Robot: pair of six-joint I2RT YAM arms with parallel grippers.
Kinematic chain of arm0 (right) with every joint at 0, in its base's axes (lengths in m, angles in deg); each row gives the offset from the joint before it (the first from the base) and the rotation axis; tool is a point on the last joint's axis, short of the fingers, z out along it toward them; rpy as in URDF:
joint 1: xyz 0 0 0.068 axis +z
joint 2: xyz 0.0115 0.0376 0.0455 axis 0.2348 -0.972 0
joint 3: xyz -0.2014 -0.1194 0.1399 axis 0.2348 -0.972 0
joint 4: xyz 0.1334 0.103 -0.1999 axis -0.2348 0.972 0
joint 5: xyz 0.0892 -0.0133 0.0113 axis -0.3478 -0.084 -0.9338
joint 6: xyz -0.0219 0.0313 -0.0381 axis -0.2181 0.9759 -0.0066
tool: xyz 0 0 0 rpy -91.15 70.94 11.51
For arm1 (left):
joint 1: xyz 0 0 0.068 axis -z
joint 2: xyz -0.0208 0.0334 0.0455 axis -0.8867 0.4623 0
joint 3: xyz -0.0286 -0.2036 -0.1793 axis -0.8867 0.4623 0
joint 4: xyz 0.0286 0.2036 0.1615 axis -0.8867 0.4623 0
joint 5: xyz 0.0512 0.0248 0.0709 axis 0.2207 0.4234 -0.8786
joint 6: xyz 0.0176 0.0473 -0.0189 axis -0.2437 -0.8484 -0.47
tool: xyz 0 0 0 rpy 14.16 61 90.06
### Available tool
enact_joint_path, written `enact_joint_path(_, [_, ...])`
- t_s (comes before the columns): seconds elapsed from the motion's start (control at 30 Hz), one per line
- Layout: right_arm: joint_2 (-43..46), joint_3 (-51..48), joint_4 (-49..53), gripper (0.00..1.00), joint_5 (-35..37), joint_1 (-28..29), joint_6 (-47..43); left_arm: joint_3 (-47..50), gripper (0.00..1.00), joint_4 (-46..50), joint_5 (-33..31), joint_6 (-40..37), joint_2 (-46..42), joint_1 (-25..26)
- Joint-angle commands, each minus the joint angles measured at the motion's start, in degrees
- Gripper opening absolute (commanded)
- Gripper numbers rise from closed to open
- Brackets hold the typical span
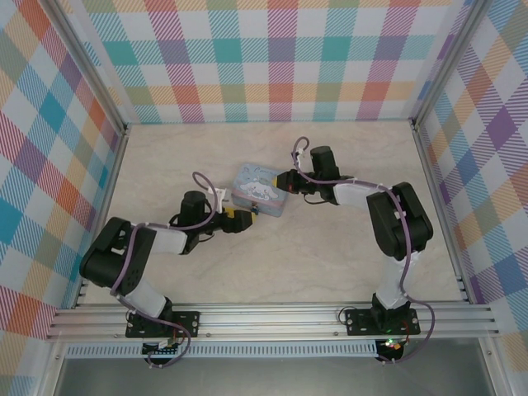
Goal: Unlock a padlock with a key
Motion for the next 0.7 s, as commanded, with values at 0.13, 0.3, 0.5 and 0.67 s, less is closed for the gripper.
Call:
enact_joint_path(0.13, [-1.8,3.1,7.9,0.02,2.8,0.9,-1.5,-3.3,0.94,-7.6,2.0,-2.1,6.2,0.9])
enact_joint_path(0.3, [-1.6,3.0,8.9,0.02,3.9,1.3,-2.4,-3.5,0.97,-10.5,0.1,-4.9,10.4,2.1])
enact_joint_path(0.5, [-2.1,3.4,9.7,0.02,5.2,2.0,-2.5,-3.6,0.98,-12.7,-1.0,-6.3,13.1,2.8])
enact_joint_path(0.67, [-2.3,4.0,11.8,0.02,6.6,2.7,-2.6,-4.5,0.94,-11.5,0.6,-7.8,14.7,3.2])
